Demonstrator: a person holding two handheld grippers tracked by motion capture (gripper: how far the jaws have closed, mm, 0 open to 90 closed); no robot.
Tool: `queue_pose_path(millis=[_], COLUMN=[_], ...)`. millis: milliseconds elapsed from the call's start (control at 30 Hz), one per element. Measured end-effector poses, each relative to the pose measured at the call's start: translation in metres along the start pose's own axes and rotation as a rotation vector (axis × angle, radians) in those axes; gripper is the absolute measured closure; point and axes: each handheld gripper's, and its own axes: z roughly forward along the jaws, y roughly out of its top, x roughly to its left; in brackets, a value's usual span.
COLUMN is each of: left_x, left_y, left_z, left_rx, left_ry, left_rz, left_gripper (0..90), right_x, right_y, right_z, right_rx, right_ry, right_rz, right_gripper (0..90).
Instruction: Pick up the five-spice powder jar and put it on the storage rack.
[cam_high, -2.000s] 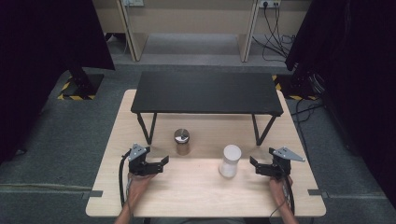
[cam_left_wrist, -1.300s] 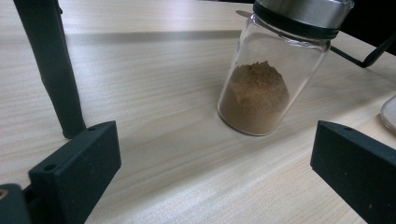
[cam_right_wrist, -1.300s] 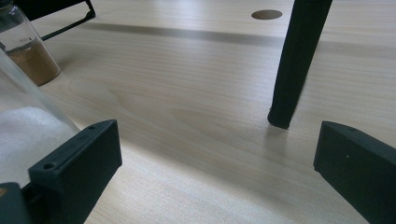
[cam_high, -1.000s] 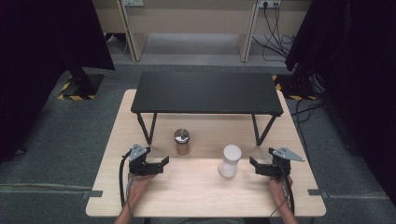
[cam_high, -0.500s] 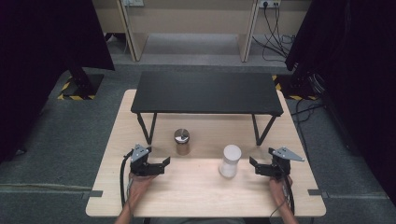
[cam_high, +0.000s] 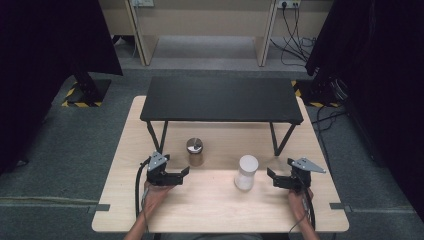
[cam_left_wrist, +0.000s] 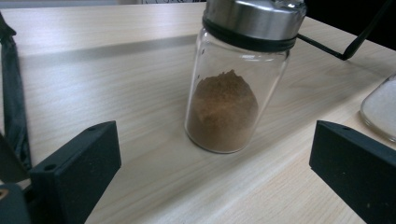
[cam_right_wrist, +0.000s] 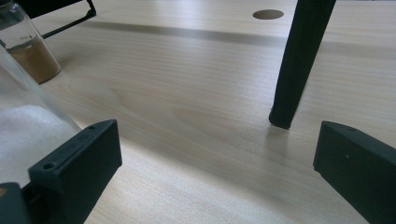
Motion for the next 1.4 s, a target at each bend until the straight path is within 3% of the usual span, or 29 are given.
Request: queue_pose_path(millis=[367,800,1033,1300,1400], left_x=[-0.005,-0.017,-0.026,-0.041,-0.042], left_y=[0.008,0.019,0.03,0.039,0.043], left_z=[0.008,0.021,0.03,0.042,0.048], left_rx=[-0.005,-0.003,0.01,0.028,0.041], left_ry=[-0.024,-0.023,-0.005,0.068,0.083], left_rz=[0.005,0.022,0.049,0.091,0.089], left_gripper=[1.2,1.0,0.8,0.0,0.0], right_x=[0.001,0.001,0.001,0.0,0.0], right_y=[0.0,0.0,0.0,0.0,0.0], right_z=[0.0,0.0,0.0,0.0,0.0], right_rx=[-0.001,0.0,-0.001,0.0,0.0], right_ry=[-0.004,-0.004,-0.003,0.0,0.0], right_rz=[-0.001,-0.001,-0.001,-0.005,-0.004], right_gripper=[1.0,1.0,1.1,1.1,1.1])
